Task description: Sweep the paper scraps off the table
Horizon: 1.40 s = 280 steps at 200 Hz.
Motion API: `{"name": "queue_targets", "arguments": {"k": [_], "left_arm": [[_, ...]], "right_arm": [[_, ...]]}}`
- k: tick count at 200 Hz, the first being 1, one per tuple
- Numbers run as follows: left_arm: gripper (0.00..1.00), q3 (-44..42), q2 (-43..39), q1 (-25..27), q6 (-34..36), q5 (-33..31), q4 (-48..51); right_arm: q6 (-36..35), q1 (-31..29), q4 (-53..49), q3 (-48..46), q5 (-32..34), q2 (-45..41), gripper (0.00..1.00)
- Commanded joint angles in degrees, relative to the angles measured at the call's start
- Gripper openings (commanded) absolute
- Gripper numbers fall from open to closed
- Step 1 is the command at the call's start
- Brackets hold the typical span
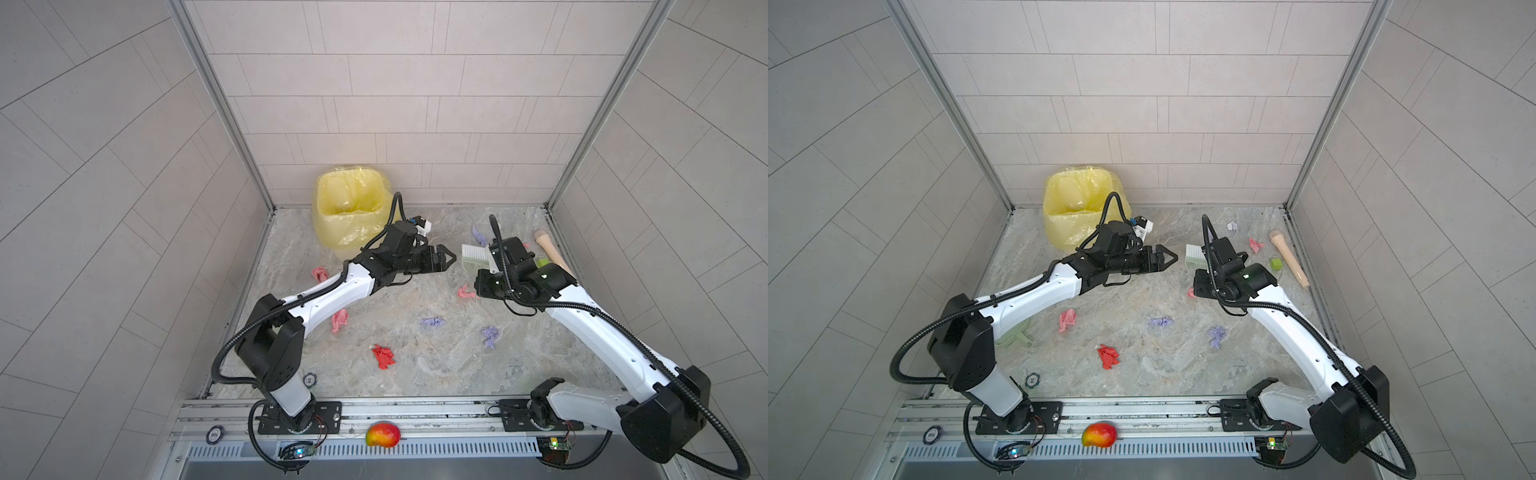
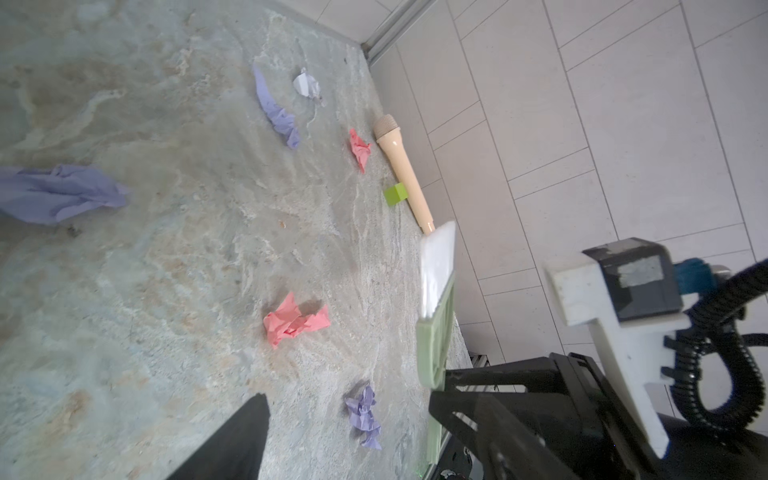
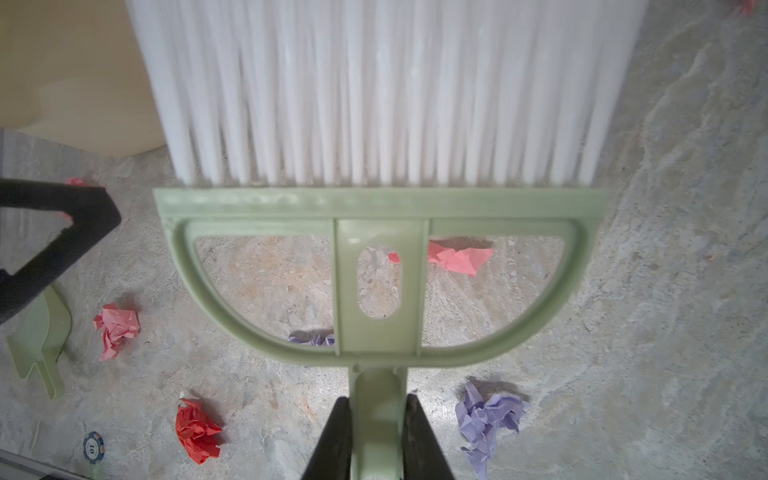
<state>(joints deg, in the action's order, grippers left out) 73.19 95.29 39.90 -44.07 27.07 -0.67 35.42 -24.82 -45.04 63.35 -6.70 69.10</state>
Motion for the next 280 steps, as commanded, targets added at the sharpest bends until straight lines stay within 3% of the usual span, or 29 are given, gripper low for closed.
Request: {"name": "queue_targets", "arguments": {"k": [1, 68, 173, 205, 227, 252, 264, 280], "left_arm": [[0.77, 1.20, 1.36, 0.29, -5.08, 1.23, -6.77], [0.55, 1.58, 2.97, 1.04, -6.37, 1.85, -7.98], [0.34, 2.42, 4.39, 1.18, -6.48, 2.20, -7.44], [0.14, 1.73, 3.76, 1.04, -7.13, 1.55, -7.85], [0.00, -0.17, 2.90, 0.21, -9.41, 0.67, -10.97], [0.00, -3.90, 0.85, -1.53, -12.59, -1.64, -16.72], [0.00, -5.26, -0.40, -1.93, -12.39, -3.36, -18.73], [0.00, -6.14, -1.82, -2.15, -11.91, -6.30, -21.61]], "right_arm": [[-1.56, -1.38, 0.80, 1.58, -0.13, 1.06, 0.00], [-2.88, -1.99, 1.88, 3.42, -2.18, 2.30, 0.00], [-4.38, -4.14, 0.48, 5.44, -2.29, 3.82, 0.00], [-4.70, -4.27, -0.12, 6.46, -1.78, 4.43, 0.00], [-5.23, -4.15, -0.80, 7.81, -0.98, 4.37, 0.21], [-5.08, -3.78, -0.84, 9.03, 0.22, 2.97, 0.49], [-5.44, -3.47, 0.92, 8.29, -0.06, 0.99, 0.68], [-5.23, -3.17, 4.96, 6.30, 0.06, -2.28, 0.80]]}}
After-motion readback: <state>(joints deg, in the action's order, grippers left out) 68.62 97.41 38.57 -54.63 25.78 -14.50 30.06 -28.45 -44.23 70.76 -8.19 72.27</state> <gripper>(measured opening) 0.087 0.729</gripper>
